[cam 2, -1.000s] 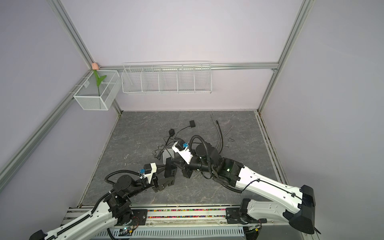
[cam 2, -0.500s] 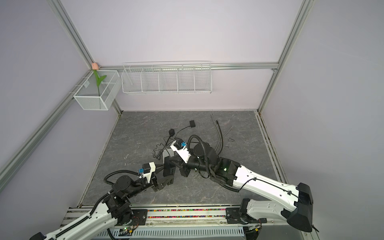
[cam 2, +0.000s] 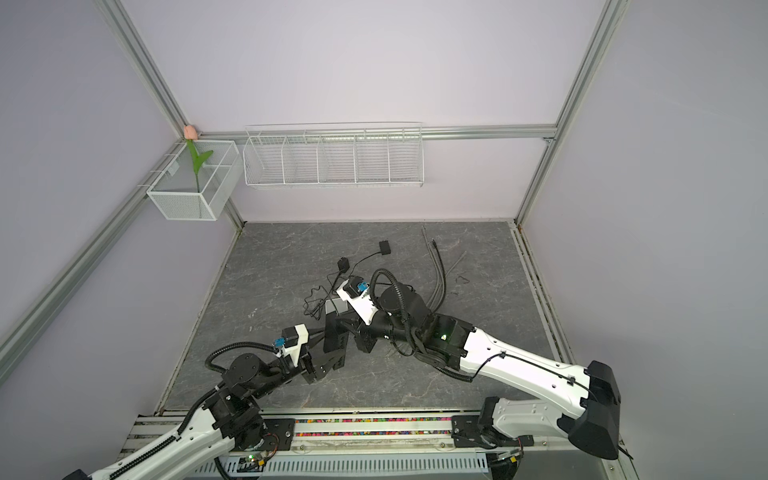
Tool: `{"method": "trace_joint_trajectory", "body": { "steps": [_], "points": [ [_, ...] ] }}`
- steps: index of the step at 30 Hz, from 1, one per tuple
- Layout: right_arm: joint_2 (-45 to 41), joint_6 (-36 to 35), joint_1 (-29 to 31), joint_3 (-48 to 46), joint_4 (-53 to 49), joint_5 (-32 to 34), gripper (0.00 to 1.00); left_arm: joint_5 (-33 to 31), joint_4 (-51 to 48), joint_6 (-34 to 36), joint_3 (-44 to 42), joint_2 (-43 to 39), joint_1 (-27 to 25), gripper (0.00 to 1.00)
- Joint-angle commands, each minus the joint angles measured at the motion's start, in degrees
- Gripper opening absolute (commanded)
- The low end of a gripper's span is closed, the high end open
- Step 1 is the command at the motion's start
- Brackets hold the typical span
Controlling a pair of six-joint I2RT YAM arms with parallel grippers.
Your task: Insert the plug into the switch port
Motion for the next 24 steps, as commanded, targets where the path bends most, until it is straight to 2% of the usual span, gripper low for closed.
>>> {"method": "trace_joint_trajectory", "body": {
  "steps": [1, 6, 9, 11, 16, 20, 21, 24],
  "points": [
    [3.2, 0.7, 0.7, -2.0, -9.8, 0.4, 0.06, 0.6, 13.6, 0.4, 2.5, -3.1, -0.2, 0.00],
    [3.0, 0.4, 0.8, -1.6, -10.3, 0.7, 0.07, 0.3, 12.1, 0.2, 2.3, -4.0, -0.2, 0.00],
    [2.1, -0.2, 0.8, -0.3, -11.4, 1.5, 0.10, -2.3, 6.8, -0.3, 2.8, -4.3, -0.2, 0.00],
    [1.3, -0.8, 0.8, 1.1, -12.8, 2.7, 0.16, -6.3, 1.0, -1.7, 3.5, -3.9, -0.2, 0.00],
    [-2.7, -2.8, 0.3, 3.4, -15.6, 6.1, 0.38, -19.2, -18.2, -7.2, 6.6, -3.3, -0.2, 0.00],
    [-5.9, -2.7, -0.9, 1.7, -14.7, 9.6, 0.53, -25.1, -25.7, -10.5, 8.7, -3.0, -0.2, 0.00],
    [-6.1, -1.9, -1.8, 0.8, -14.1, 10.3, 0.61, -28.1, -27.8, -12.6, 9.2, -2.9, -0.2, 0.00],
    [-3.8, 1.4, -5.6, -1.4, -12.4, 9.8, 0.73, -34.9, -32.9, -16.7, 10.4, -2.2, 0.0, 0.00]
  ]
}}
